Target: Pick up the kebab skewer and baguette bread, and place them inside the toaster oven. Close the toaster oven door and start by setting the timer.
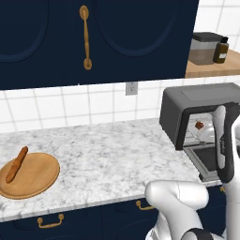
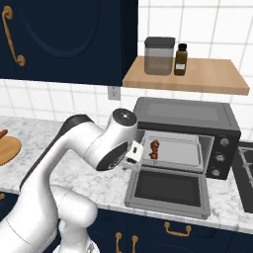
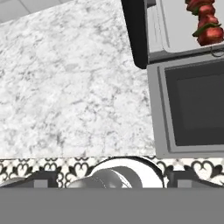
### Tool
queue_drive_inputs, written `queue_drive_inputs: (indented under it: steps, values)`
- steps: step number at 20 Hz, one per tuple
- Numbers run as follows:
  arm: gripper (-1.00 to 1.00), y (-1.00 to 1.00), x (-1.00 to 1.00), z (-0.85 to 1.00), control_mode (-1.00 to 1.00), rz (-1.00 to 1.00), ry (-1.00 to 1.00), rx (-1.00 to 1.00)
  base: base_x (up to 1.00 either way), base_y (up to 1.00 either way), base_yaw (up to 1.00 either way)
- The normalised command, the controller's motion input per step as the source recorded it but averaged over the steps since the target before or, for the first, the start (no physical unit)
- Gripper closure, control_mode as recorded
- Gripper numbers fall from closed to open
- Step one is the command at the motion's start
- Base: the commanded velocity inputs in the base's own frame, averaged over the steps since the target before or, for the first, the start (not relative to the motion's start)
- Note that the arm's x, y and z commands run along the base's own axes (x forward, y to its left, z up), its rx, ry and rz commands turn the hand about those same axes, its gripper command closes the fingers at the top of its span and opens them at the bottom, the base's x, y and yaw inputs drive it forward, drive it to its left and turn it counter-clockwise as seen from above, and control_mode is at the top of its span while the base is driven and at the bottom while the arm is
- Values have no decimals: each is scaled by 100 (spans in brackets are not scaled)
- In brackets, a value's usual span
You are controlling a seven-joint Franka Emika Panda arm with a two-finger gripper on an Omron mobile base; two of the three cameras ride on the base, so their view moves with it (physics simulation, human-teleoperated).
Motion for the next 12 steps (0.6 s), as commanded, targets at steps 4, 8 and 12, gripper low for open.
queue_drive_inputs:
  steps: [4,8,12]
  values:
    - [-100,100,-3,29,-100,-18,10,0,0,0,0]
    - [-100,100,0,9,-100,-16,10,0,0,0,0]
    - [-100,100,3,0,-100,-12,1,0,0,0,0]
